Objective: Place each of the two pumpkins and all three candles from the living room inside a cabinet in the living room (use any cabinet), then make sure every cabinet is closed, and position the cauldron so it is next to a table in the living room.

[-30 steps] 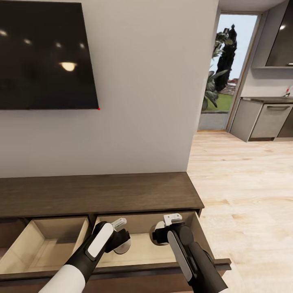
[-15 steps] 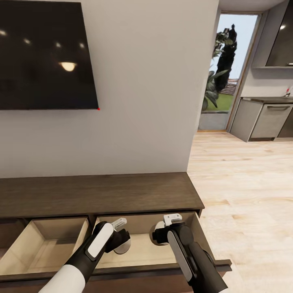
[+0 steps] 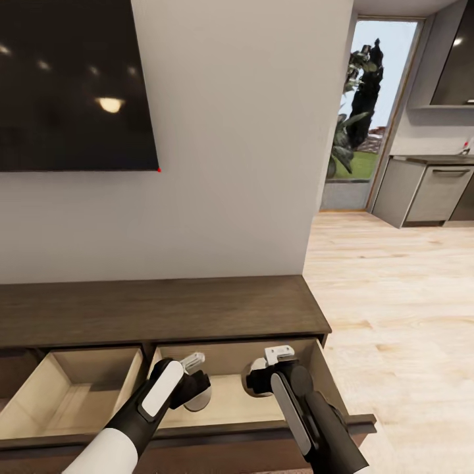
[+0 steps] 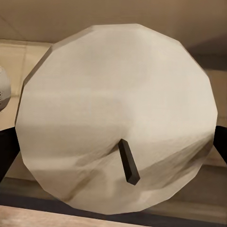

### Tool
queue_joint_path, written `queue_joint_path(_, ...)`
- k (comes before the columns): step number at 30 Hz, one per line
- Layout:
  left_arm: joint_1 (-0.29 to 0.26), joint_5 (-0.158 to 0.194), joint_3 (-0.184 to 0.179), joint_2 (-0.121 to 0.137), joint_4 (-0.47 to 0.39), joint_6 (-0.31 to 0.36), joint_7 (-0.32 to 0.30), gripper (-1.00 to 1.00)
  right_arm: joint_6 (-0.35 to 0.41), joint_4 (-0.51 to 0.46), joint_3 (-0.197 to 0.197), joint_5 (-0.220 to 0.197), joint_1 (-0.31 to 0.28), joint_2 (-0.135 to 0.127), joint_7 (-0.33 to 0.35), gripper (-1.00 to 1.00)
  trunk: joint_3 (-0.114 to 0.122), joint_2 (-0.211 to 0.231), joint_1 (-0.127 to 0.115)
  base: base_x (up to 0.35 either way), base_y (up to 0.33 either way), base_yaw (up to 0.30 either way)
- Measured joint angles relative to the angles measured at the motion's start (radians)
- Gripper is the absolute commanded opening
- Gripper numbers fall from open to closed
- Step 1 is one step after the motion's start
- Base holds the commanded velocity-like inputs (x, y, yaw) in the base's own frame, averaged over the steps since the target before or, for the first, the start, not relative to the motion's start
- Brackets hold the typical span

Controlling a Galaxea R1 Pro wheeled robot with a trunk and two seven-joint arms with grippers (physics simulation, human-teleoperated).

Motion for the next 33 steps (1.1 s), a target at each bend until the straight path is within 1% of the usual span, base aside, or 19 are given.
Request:
queue_joint_path(13,0.0,0.0,0.0,-0.001,0.0,0.0,0.0,-1.0,0.0,-0.012,0.002,-0.007,0.0,-0.001,0.003,-1.0,-0.041,-0.091,0.05,0.0,0.0,0.0)
queue_joint_path(19,0.0,0.001,0.0,-0.002,0.001,0.0,0.0,-1.0,-0.006,-0.01,0.036,-0.01,0.0,-0.001,0.004,-1.0,-0.06,-0.133,0.073,0.0,0.0,0.0)
queue_joint_path(22,0.0,0.001,0.0,-0.002,0.0,0.001,0.0,-1.0,-0.006,-0.011,0.041,-0.008,0.0,-0.001,0.004,-1.0,-0.069,-0.154,0.084,0.0,0.0,0.0)
queue_joint_path(29,0.0,0.001,0.0,-0.002,0.0,0.0,-0.001,-1.0,-0.006,-0.013,0.043,-0.009,0.0,-0.001,0.006,-1.0,-0.069,-0.154,0.084,0.003,0.0,0.0)
queue_joint_path(33,0.0,0.002,0.0,-0.001,0.0,0.0,-0.001,-1.0,-0.006,-0.014,0.043,-0.009,0.0,-0.001,0.006,-1.0,-0.069,-0.154,0.084,0.13,0.0,0.0)
